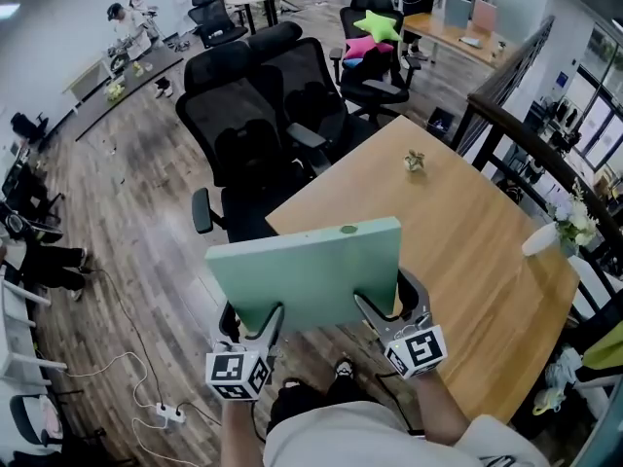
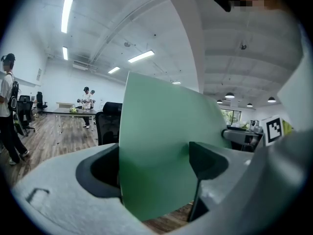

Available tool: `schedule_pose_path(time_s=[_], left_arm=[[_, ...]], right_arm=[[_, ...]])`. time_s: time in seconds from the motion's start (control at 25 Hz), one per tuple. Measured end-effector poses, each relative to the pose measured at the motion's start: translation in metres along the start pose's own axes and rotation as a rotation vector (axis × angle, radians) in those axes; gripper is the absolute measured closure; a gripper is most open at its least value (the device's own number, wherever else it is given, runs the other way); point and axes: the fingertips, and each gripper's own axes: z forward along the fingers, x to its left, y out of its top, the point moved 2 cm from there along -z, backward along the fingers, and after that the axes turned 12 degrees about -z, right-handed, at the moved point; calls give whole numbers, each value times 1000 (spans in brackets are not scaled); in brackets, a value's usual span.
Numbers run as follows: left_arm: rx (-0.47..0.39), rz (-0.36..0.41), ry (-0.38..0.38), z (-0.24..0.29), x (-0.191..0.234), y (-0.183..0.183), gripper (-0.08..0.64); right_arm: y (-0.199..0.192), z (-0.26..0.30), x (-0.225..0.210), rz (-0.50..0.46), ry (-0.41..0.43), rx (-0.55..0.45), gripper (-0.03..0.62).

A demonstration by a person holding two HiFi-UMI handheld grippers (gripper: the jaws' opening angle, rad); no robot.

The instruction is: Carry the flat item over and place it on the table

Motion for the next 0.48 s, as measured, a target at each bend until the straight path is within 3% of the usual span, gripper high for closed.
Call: schedule_pose_path(time_s=[0.48], left_arm=[[62, 7, -157, 82, 12, 15, 109]], right_arm=[[-7, 32, -31, -28, -162, 55, 221]])
